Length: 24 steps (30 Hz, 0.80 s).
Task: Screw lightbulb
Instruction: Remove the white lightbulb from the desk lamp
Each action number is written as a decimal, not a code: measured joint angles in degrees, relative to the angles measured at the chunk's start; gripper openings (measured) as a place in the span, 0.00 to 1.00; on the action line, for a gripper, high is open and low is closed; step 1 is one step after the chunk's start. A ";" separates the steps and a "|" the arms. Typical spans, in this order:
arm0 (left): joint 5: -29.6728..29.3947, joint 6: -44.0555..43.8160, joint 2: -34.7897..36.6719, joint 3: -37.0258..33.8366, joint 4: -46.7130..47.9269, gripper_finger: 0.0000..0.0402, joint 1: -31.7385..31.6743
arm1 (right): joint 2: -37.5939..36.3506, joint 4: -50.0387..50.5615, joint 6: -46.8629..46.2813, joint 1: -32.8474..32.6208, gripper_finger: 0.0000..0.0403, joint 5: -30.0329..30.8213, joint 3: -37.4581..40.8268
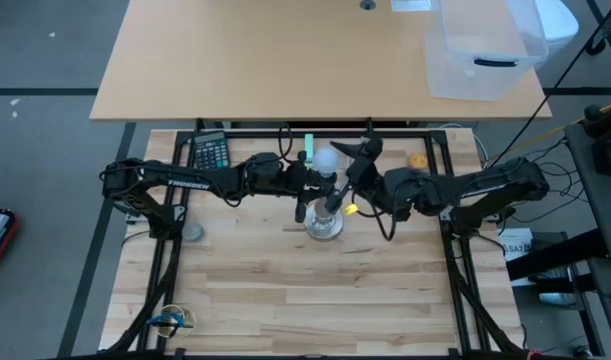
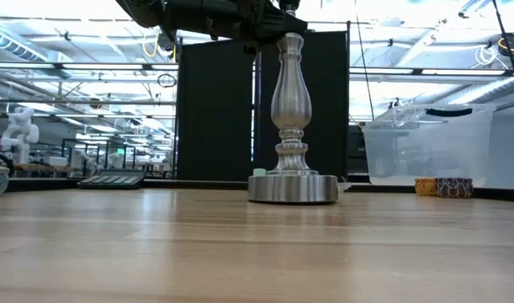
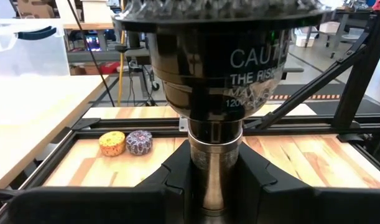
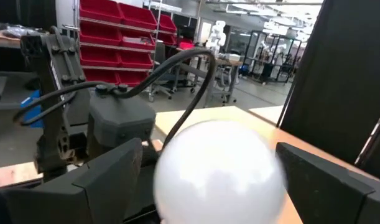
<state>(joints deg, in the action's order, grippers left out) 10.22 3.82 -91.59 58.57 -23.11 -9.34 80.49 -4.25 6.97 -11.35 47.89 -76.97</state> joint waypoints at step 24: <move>-0.27 -0.20 0.07 0.00 0.37 0.18 0.02 | 3.06 -1.94 -8.40 0.04 0.66 2.20 0.00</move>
<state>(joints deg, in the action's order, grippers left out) 9.95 3.62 -91.53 58.57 -22.75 -9.32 83.55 -6.20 -1.43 -11.31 50.10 -76.97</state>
